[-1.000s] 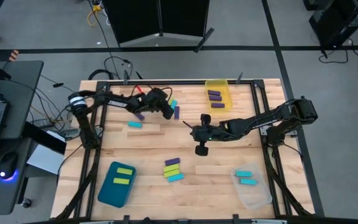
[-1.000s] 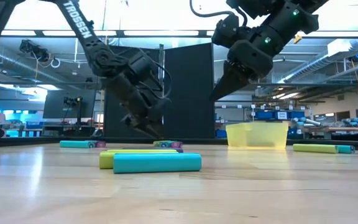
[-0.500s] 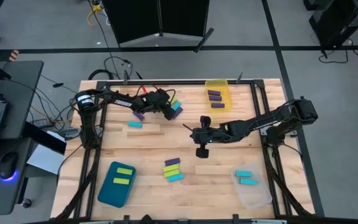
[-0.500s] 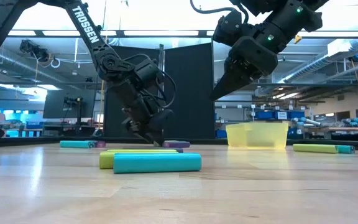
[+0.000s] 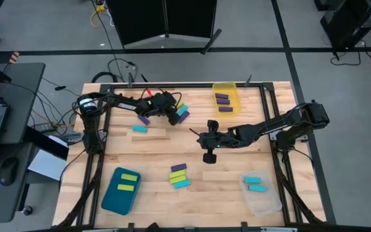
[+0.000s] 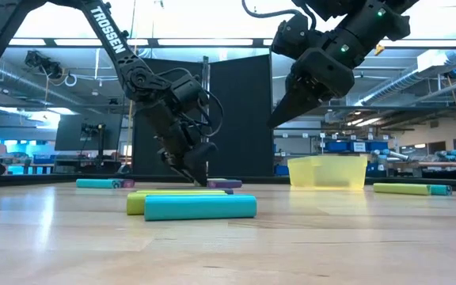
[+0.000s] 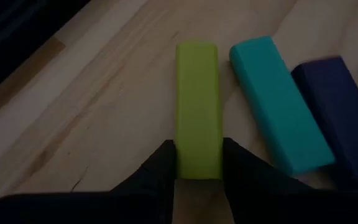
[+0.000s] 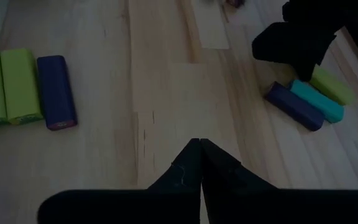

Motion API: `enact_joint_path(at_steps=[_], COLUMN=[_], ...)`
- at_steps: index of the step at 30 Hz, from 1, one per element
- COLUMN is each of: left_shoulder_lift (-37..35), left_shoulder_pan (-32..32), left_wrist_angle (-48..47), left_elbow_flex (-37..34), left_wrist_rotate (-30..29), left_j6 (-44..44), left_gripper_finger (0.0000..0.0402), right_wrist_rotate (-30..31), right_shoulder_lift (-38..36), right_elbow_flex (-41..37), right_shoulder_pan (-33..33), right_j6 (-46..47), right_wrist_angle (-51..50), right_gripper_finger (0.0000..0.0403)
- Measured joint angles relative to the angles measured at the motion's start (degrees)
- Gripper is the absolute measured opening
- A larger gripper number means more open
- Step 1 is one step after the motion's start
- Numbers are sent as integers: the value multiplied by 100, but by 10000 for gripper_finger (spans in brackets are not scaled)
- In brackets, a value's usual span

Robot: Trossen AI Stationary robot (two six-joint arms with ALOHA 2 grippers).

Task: Sort blocks
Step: Put the green block into the blue bin

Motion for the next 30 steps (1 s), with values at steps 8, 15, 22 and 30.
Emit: enact_joint_path(at_steps=[8,15,22,30], left_shoulder_lift=[-755,-1895,-3124,-4069], left_shoulder_pan=[-133,-608,-1884,-3823], left_wrist_angle=[-737,-2047,-3504,-5362], left_elbow_flex=[-42,-37,-33,-70], left_wrist_rotate=[-280,-277,-159,86], left_j6=[733,1160,1172,486], left_gripper_finger=[109,109,109,109], right_wrist_rotate=[101,188,188,188], right_shoulder_lift=[0,0,0,0], right_elbow_flex=[-2,-2,-1,-2], right_shoulder_pan=[-42,-55,-99,-156], right_j6=[-114,-125,-125,-103], right_wrist_angle=[-4,-3,-2,2], right_gripper_finger=[15,12,12,13])
